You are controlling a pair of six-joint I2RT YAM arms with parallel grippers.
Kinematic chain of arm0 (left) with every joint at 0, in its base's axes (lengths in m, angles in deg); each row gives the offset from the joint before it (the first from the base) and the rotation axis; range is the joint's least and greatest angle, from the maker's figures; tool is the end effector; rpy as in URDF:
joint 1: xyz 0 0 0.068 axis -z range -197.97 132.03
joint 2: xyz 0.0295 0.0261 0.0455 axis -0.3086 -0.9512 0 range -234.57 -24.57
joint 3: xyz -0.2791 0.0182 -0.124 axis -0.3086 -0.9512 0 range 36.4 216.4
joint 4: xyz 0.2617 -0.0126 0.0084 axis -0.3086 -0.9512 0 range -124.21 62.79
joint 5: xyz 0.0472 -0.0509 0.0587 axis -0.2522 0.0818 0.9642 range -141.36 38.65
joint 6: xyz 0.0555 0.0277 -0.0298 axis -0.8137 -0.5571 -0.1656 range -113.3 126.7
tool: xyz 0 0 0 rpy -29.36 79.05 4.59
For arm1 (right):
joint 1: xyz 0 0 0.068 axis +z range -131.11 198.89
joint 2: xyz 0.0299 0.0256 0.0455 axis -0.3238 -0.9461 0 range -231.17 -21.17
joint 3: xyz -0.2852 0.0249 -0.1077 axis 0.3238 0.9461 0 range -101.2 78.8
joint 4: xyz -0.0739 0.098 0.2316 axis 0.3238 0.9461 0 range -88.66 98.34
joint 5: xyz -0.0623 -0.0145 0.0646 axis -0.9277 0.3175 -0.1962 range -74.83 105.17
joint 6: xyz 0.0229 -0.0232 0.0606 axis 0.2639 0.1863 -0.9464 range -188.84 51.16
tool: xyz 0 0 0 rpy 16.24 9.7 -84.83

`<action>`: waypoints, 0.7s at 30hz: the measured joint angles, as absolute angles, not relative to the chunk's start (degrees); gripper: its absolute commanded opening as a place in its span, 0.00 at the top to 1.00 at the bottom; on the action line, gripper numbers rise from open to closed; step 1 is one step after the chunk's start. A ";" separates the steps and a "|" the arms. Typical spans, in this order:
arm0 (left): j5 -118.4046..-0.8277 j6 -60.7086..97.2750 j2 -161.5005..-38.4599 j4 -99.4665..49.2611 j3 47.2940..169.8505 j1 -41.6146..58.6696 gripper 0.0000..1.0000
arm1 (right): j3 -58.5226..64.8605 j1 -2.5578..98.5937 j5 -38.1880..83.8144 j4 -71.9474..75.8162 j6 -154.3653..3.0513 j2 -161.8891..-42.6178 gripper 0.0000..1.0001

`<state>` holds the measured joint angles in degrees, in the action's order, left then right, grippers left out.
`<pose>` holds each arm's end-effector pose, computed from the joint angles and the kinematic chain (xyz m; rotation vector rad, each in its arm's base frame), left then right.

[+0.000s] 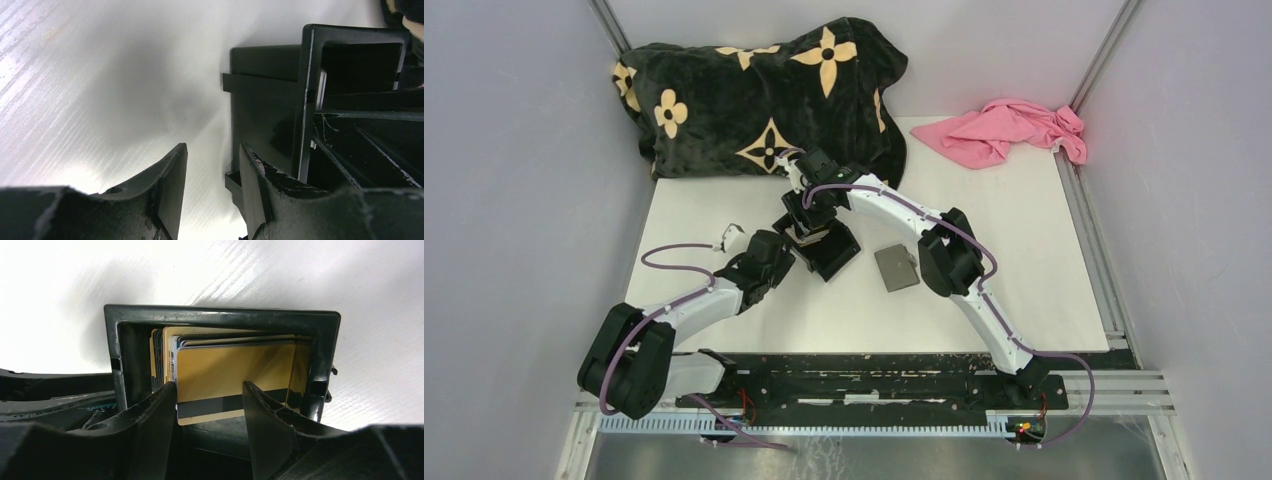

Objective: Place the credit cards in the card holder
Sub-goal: Pick up the credit card from the storage box.

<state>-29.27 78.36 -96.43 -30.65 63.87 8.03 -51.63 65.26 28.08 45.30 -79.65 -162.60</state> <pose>0.2151 -0.0816 0.1748 -1.0760 2.1001 -0.3805 0.3907 0.4278 0.2065 -0.8933 2.4783 0.6592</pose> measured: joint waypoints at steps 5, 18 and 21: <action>-29.40 78.36 -96.84 -29.40 63.87 7.90 0.50 | -51.63 65.02 29.22 45.13 -80.20 -162.64 0.49; -29.47 78.36 -98.57 -28.03 63.87 7.74 0.51 | -51.69 65.00 32.17 44.65 -81.36 -162.62 0.55; -29.44 78.36 -98.57 -28.05 63.87 7.74 0.52 | -51.69 65.00 32.67 44.50 -81.64 -162.62 0.56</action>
<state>-29.44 78.36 -98.57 -28.05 63.87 7.74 -51.69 65.00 32.67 44.50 -81.64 -162.62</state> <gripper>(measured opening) 0.489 0.453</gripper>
